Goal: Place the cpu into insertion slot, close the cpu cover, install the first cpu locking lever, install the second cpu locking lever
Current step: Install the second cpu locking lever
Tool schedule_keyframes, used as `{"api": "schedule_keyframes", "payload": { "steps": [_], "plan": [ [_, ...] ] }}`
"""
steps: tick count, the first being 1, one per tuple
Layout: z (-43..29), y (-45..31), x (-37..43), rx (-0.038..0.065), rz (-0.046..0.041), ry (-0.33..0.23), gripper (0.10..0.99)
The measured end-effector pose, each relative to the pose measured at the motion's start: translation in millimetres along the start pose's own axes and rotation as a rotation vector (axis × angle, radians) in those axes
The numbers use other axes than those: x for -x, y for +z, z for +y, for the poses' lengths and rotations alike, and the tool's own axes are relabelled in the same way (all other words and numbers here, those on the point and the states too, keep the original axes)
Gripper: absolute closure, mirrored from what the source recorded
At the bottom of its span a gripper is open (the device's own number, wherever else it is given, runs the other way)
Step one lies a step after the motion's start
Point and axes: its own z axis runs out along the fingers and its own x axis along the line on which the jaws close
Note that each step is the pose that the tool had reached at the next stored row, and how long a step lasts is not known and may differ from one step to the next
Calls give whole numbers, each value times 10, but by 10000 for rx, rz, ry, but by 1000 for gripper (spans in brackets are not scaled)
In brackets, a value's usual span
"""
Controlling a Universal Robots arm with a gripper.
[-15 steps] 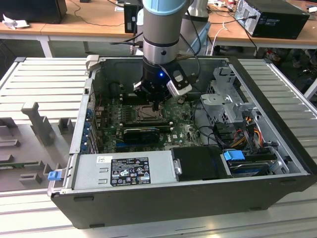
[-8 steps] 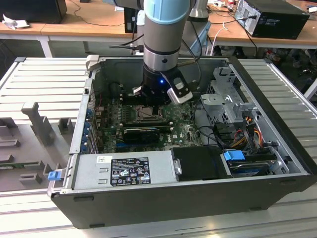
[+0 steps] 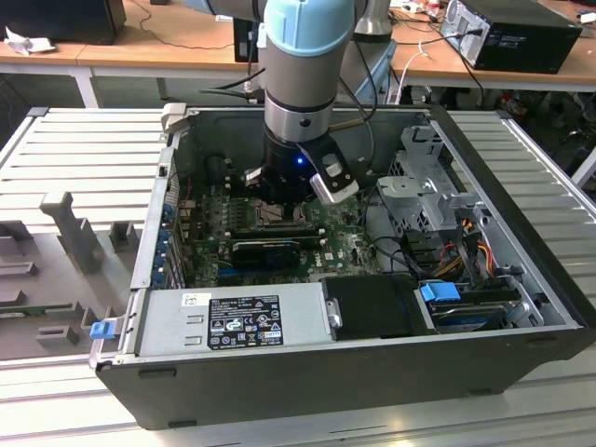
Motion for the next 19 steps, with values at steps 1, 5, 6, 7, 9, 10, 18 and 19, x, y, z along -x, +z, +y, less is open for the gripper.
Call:
{"api": "schedule_keyframes", "payload": {
  "steps": [1, 5, 6, 7, 9, 10, 18, 19],
  "plan": [
    [1, 2, -36, -1, 8, -53, 980],
    [0, 16, -55, 11, 15, -94, 980],
    [0, 19, -55, 11, 15, -94, 980],
    [-1, 20, -55, 11, 15, -94, 980],
    [-1, 25, -57, 13, 14, -94, 980],
    [-1, 26, -58, 13, 14, -94, 980],
    [1, 44, -125, 13, 19, -130, 980],
    [1, 45, -137, 13, 21, -142, 980]
  ]
}}
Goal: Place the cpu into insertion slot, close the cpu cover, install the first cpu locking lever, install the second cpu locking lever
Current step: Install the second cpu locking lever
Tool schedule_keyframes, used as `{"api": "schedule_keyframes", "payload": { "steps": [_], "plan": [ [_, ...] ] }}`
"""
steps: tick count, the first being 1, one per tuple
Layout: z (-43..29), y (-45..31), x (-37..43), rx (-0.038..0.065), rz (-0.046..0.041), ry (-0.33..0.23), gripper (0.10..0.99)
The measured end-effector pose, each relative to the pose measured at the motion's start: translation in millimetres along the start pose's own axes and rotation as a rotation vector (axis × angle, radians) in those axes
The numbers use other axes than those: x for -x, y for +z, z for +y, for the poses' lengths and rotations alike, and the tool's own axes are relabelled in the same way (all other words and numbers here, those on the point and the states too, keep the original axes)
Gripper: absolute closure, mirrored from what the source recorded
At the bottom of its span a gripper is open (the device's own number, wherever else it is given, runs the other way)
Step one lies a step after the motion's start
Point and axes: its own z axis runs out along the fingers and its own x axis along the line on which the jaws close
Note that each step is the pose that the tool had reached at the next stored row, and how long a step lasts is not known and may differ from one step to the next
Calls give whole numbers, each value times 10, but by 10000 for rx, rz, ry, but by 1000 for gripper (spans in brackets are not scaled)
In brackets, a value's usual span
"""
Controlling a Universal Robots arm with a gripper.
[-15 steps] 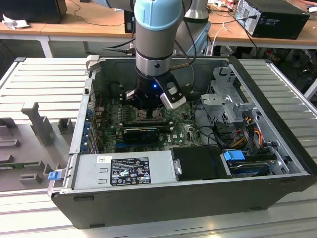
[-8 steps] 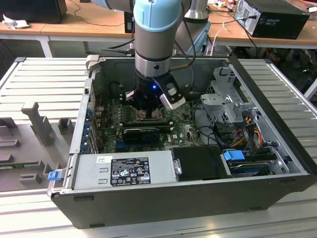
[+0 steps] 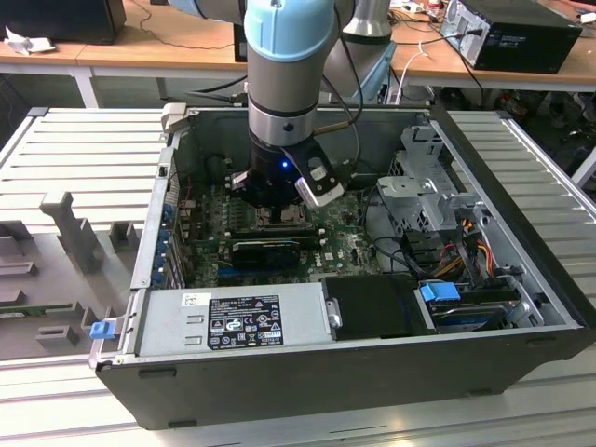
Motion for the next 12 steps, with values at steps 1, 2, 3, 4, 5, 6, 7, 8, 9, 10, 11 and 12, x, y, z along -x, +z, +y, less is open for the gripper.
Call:
{"api": "schedule_keyframes", "payload": {
  "steps": [1, 2, 3, 4, 5, 6, 7, 8, 9, 10, 11, 12],
  "plan": [
    [0, 1, -7, 0, 1, -10, 980],
    [1, 4, -17, 0, 3, -23, 980],
    [0, 5, -22, -1, 5, -29, 980],
    [0, 7, -23, -1, 6, -35, 980],
    [0, 8, -25, -2, 8, -41, 980],
    [0, 9, -26, 0, 7, -42, 980],
    [1, 10, -29, 1, 7, -41, 980],
    [-1, 10, -31, 10, 6, -42, 980],
    [-3, 10, -34, 29, 3, -44, 980],
    [-6, 9, -42, 37, 4, -45, 980],
    [-14, 8, -55, 51, 5, -52, 980],
    [-27, 6, -77, 95, 5, -77, 980]
  ]
}}
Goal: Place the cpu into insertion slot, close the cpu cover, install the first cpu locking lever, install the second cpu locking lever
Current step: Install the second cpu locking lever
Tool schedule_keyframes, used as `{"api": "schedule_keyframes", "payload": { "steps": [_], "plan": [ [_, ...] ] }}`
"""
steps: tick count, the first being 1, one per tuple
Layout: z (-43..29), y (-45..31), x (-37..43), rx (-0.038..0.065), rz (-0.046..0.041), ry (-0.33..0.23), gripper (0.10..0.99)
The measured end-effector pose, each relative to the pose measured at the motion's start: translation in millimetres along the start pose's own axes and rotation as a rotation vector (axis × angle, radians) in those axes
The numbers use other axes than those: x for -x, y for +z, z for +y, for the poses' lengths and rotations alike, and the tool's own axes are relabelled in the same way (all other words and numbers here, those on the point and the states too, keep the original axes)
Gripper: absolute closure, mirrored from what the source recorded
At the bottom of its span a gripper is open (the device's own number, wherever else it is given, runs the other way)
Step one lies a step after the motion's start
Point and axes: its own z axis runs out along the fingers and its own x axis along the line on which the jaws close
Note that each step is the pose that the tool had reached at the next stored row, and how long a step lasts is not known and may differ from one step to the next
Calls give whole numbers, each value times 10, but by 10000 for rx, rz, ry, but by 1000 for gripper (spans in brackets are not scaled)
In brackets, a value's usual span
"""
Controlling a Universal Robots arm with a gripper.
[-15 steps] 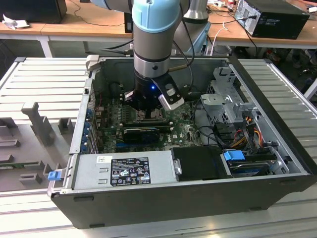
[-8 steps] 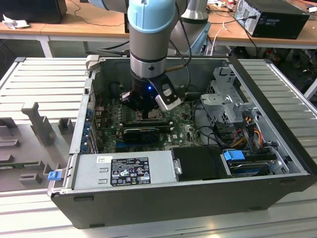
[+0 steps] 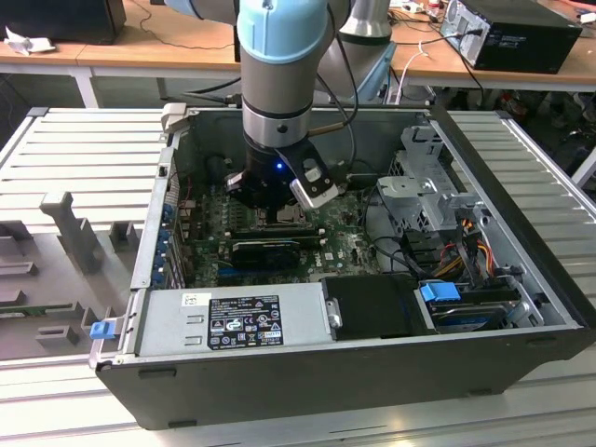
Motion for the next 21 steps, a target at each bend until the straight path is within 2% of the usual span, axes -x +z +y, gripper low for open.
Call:
{"api": "schedule_keyframes", "payload": {
  "steps": [4, 6, 7, 10, 11, 16, 17, 19, 21],
  "plan": [
    [-47, 6, -38, 110, 16, -157, 980],
    [-100, 7, -59, 324, 3, -193, 980],
    [-111, 9, -80, 380, 2, -218, 980],
    [-128, 56, -136, 422, 30, -394, 980],
    [-133, 94, -142, 442, 43, -476, 980],
    [-147, 184, -159, 542, 65, -657, 980],
    [-151, 205, -171, 616, 67, -706, 980],
    [-156, 222, -180, 676, 65, -735, 980],
    [-162, 243, -189, 785, 62, -791, 980]
  ]
}}
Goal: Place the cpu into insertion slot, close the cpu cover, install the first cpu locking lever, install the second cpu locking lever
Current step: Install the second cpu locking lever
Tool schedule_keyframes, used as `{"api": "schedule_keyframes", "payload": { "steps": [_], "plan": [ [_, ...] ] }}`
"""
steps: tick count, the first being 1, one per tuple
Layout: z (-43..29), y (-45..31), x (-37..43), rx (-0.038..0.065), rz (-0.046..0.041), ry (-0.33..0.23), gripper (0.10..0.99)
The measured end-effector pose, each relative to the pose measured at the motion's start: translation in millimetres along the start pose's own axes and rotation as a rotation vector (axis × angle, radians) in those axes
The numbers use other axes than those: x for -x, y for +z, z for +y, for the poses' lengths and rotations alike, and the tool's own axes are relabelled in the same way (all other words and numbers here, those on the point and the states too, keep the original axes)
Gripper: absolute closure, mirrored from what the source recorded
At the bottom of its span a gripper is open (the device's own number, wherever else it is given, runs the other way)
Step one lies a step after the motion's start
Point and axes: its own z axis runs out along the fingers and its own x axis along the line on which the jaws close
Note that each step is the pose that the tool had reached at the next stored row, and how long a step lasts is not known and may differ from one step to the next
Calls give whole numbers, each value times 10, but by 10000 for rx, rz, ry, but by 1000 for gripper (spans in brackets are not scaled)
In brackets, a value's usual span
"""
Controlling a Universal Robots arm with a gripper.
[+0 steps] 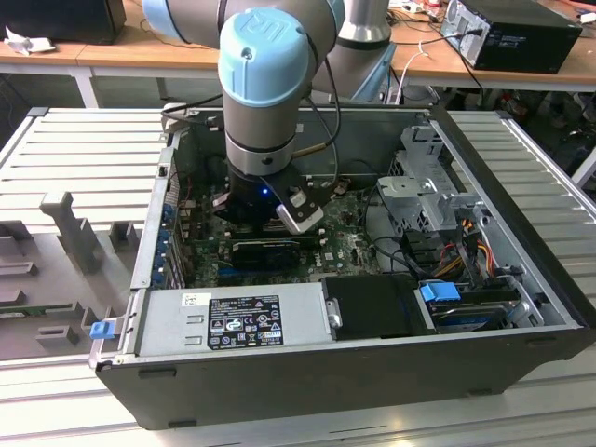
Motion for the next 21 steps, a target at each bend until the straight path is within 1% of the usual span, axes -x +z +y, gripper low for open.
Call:
{"api": "schedule_keyframes", "payload": {
  "steps": [1, 3, 4, 6, 7, 9, 11, 12, 14, 17, 20, 21],
  "plan": [
    [-2, 10, -5, 122, -12, -31, 980],
    [-5, 21, -6, 231, -22, -56, 980],
    [-7, 38, -6, 353, -38, -81, 980],
    [-15, 67, -9, 513, -54, -127, 980],
    [-14, 71, -18, 565, -59, -148, 980],
    [-12, 71, -25, 573, -57, -158, 980],
    [-8, 49, -25, 572, -56, -160, 980],
    [0, 19, -24, 574, -55, -161, 980],
    [6, -10, -24, 571, -53, -161, 980],
    [28, -100, -23, 572, -47, -159, 980],
    [42, -157, -21, 563, -41, -157, 980],
    [49, -189, -20, 563, -41, -157, 980]
  ]
}}
